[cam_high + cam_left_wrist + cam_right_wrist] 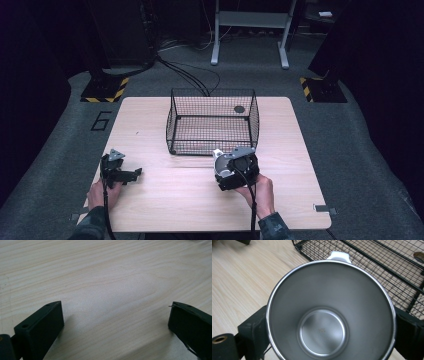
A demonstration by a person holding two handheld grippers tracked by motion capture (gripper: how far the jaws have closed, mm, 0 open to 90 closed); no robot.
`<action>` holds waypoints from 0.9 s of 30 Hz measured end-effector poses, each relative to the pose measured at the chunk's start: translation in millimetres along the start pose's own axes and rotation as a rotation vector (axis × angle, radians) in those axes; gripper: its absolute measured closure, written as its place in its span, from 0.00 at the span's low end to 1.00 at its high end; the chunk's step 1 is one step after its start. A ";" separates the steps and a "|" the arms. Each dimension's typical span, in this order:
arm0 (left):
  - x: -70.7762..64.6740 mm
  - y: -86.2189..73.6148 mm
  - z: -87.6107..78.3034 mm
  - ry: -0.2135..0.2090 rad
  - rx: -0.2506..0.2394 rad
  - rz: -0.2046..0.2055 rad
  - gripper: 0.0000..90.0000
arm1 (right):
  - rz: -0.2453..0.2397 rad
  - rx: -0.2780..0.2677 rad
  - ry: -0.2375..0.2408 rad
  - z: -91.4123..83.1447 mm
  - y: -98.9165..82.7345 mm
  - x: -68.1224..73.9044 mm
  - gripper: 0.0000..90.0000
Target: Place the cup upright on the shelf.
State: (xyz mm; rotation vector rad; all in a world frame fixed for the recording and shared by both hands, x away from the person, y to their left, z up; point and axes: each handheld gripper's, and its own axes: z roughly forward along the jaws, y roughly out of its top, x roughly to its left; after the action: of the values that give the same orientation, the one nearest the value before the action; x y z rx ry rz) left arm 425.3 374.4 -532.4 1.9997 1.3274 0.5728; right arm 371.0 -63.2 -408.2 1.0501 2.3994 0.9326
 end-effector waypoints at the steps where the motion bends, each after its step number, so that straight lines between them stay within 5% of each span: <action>1: 0.1 0.1 -0.2 -0.003 0.003 0.001 0.00 | 0.005 0.000 -0.003 -2.3 -1.1 -1.8 0.07; 27: 0.2 0.2 -0.3 -0.003 0.005 0.001 0.00 | 0.068 -0.025 -0.079 -32.2 -4.2 -34.2 0.07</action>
State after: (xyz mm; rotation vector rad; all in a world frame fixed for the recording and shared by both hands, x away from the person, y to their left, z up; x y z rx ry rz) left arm 425.2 374.6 -532.1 2.0044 1.3272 0.5669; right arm 373.7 -104.6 -385.9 1.1437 2.2952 0.9230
